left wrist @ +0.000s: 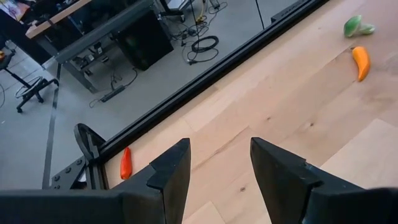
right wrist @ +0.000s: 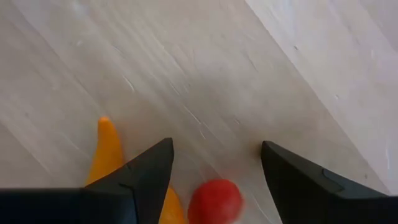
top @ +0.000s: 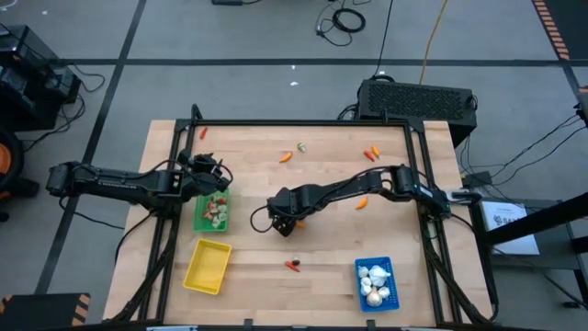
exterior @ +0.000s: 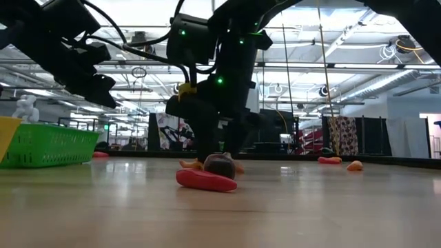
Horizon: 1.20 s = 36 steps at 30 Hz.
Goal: Sort produce into baskets
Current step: Put the red mushroom into the green bin
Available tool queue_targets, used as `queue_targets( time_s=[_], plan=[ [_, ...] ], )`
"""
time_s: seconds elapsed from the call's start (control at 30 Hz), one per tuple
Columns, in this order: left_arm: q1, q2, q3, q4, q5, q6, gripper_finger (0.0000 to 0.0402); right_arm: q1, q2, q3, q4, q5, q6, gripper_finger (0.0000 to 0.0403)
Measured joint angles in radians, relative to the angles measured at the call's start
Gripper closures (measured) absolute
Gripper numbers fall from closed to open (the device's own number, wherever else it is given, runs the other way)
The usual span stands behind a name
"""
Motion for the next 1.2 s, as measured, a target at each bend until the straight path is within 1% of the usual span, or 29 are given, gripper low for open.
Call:
queue_targets(
  time_s=[0.17, 0.43, 0.57, 0.9, 1.03, 1.2],
  plan=[
    [0.000, 0.000, 0.000, 0.000, 0.000, 0.000, 0.0226, 0.003, -0.010, -0.003, -0.005, 0.054, 0.038, 0.0165],
    [0.000, 0.000, 0.000, -0.002, 0.009, 0.000, 0.0226, 0.027, -0.013, -0.003, -0.075, 0.077, 0.167, 0.0165],
    [0.000, 0.000, 0.000, -0.003, 0.029, 0.000, 0.0226, 0.045, -0.013, -0.003, -0.076, 0.086, 0.198, 0.0165],
    [0.000, 0.000, 0.000, -0.003, 0.032, -0.003, 0.0226, 0.076, -0.013, -0.004, -0.078, 0.095, 0.235, 0.0169],
    [0.000, 0.000, 0.000, -0.003, 0.041, -0.003, 0.0226, 0.079, -0.013, -0.004, -0.074, 0.093, 0.232, 0.0196],
    [0.000, 0.000, 0.000, -0.002, 0.042, -0.003, 0.0226, 0.080, -0.013, -0.004, -0.067, 0.101, 0.194, 0.0262]
  ],
)
